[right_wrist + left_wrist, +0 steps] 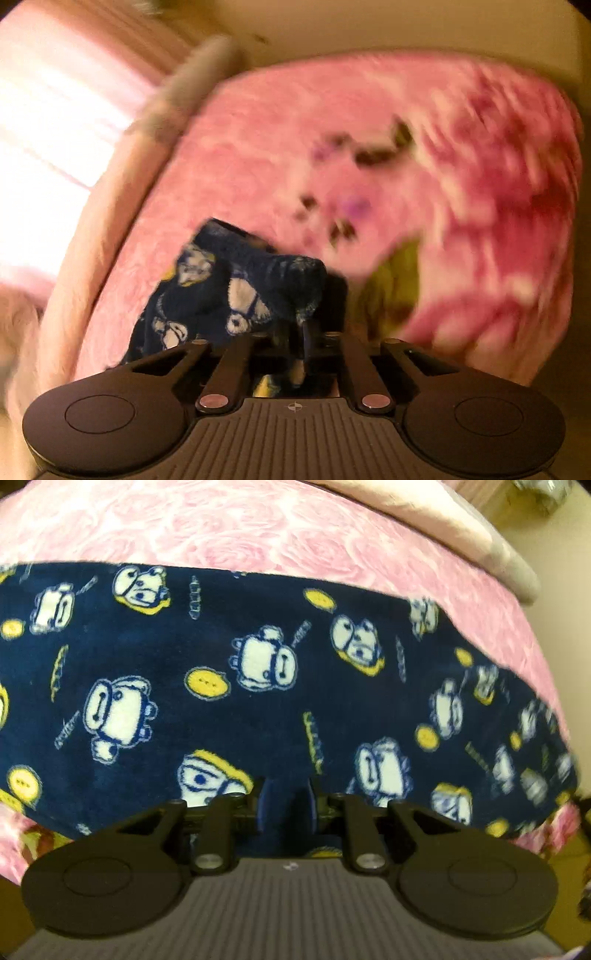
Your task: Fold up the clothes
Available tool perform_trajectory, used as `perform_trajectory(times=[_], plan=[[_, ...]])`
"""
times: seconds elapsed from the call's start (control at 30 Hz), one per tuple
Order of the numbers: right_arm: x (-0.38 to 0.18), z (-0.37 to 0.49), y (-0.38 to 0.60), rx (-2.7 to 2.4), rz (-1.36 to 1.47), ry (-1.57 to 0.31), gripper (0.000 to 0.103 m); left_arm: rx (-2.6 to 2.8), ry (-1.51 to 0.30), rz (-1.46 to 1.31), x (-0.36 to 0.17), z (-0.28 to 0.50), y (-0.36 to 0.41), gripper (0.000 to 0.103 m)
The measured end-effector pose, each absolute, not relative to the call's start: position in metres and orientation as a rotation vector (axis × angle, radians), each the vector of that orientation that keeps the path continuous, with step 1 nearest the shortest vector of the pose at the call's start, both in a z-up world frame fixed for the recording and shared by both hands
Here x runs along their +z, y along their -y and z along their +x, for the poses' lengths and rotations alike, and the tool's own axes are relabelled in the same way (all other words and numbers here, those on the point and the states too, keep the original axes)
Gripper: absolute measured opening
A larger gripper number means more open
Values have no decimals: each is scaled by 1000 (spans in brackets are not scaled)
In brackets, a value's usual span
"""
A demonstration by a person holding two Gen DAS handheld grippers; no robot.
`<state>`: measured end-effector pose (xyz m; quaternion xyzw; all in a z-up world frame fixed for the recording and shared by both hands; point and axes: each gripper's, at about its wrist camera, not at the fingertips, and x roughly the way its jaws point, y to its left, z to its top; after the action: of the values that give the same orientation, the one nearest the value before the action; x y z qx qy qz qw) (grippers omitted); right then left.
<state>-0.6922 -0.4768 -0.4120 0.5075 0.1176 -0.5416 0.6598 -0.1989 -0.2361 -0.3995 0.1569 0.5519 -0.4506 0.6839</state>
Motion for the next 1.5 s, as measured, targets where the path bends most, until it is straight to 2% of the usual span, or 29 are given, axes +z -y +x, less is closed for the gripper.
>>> perform_trajectory(times=[0.1,0.2,0.23,0.27,0.3,0.33,0.37,0.53,0.63,0.77,0.93,1.07,1.13,1.17,1.2,1.23,1.33,1.5], plan=[[-414,-691,484,-1220,1073,-328,5,-1011,-1214,444,-410,-208,233,16],[-429,-681,493,-1220,1052,-497,7,-1004,-1191,470,-408,-213,231,16],[-432,-678,495,-1224,1040,-551,12,-1005,-1187,478,-406,-214,231,16],[-427,-675,493,-1248,1012,-578,30,-1006,-1184,486,-403,-215,230,16],[-420,-673,489,-1290,983,-596,53,-1009,-1180,490,-400,-216,230,16],[-412,-671,485,-1333,953,-613,59,-1014,-1171,488,-396,-217,229,16],[-404,-669,481,-1368,917,-625,60,-1023,-1155,481,-392,-219,229,16],[-368,-619,459,-1296,647,-610,60,-1051,-1087,457,-391,-230,245,16],[-375,-574,447,-1176,517,-693,60,-1032,-1115,442,-407,-239,252,17],[-420,-558,432,-1054,564,-881,60,-1054,-1123,464,-414,-252,236,18],[-422,-591,420,-1087,722,-948,59,-1051,-1159,469,-402,-245,216,18],[-390,-601,421,-1077,875,-751,59,-1017,-1165,393,-390,-230,217,17],[-395,-613,420,-1093,1061,-624,59,-1013,-1184,375,-392,-226,222,17],[-404,-620,420,-1102,1180,-550,51,-1011,-1191,377,-394,-225,224,17],[-412,-627,420,-1109,1297,-473,37,-1012,-1195,381,-395,-225,225,17],[-421,-634,419,-1112,1414,-393,32,-1013,-1199,385,-396,-224,227,17],[-444,-654,418,-1107,1722,-158,32,-1028,-1211,381,-399,-224,227,17],[-455,-655,415,-1114,1760,-89,32,-1036,-1237,386,-407,-220,227,17]])
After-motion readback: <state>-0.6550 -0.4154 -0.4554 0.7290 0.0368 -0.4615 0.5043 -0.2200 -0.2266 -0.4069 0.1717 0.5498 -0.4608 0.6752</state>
